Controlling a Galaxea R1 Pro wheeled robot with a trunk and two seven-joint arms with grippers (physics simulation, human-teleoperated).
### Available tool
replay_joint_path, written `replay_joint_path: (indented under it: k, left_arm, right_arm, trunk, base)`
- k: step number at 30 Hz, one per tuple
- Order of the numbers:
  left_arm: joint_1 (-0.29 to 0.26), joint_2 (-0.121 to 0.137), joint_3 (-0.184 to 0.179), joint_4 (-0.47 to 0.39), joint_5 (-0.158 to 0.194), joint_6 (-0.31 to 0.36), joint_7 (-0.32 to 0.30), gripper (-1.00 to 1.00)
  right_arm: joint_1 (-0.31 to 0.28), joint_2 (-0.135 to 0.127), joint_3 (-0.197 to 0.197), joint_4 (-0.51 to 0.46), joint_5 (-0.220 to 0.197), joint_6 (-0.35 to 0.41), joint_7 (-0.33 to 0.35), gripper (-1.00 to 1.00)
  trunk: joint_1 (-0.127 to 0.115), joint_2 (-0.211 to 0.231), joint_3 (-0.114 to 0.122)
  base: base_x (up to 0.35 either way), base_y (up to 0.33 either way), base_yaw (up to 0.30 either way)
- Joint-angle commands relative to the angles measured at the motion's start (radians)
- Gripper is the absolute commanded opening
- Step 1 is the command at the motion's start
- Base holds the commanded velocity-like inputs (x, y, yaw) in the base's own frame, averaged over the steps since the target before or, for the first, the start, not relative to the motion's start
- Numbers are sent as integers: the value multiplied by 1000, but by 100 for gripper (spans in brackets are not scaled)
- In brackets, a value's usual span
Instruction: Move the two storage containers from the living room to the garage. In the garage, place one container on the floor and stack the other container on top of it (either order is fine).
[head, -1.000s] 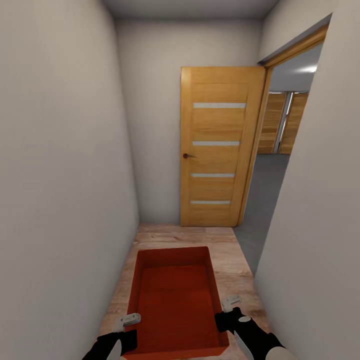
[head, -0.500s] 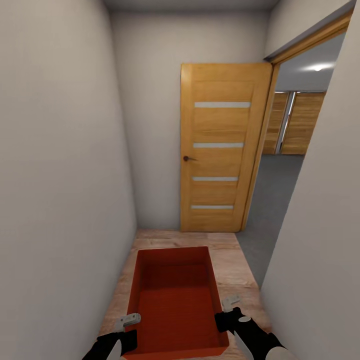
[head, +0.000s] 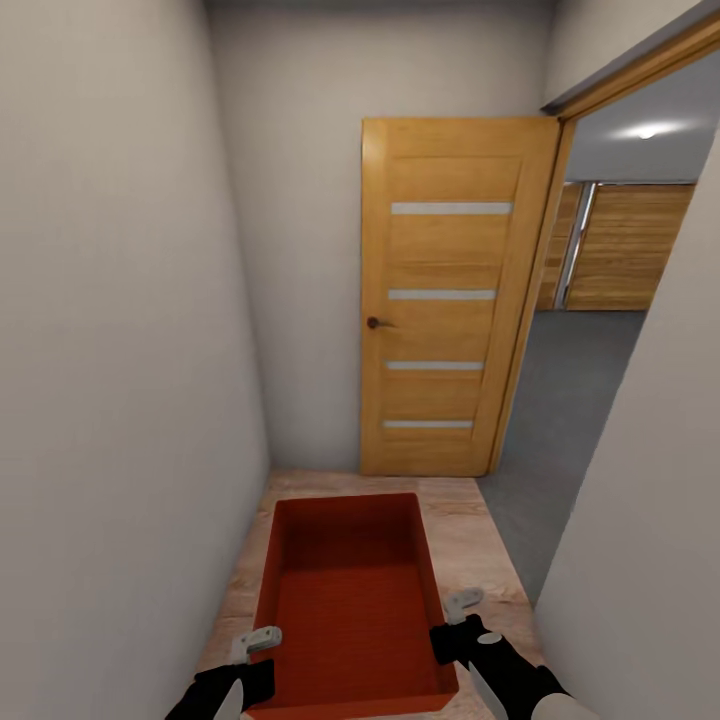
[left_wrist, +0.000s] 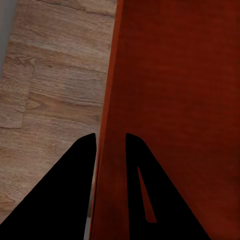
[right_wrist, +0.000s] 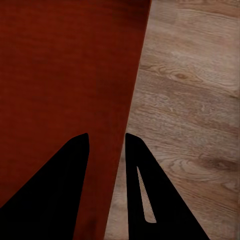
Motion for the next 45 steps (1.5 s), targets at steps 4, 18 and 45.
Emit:
replay_joint_path:
  k: [4, 18, 45]
  left_arm:
    - [1, -2, 2, -3, -27, -8, 12, -100]
    - [0, -2, 2, -3, -26, -8, 12, -100]
    - [1, -2, 2, -3, -26, -8, 11, -100]
  right_arm:
    - [0, 35, -7, 0, 3, 6, 21, -100]
    - [0, 35, -7, 0, 2, 6, 21, -100]
    - [0, 35, -7, 0, 2, 6, 21, -100]
  trunk:
    - [1, -1, -1]
    - [1, -1, -1]
    - [1, -1, -1]
  base:
    - [323, 0, 0]
    - [323, 0, 0]
    - [323, 0, 0]
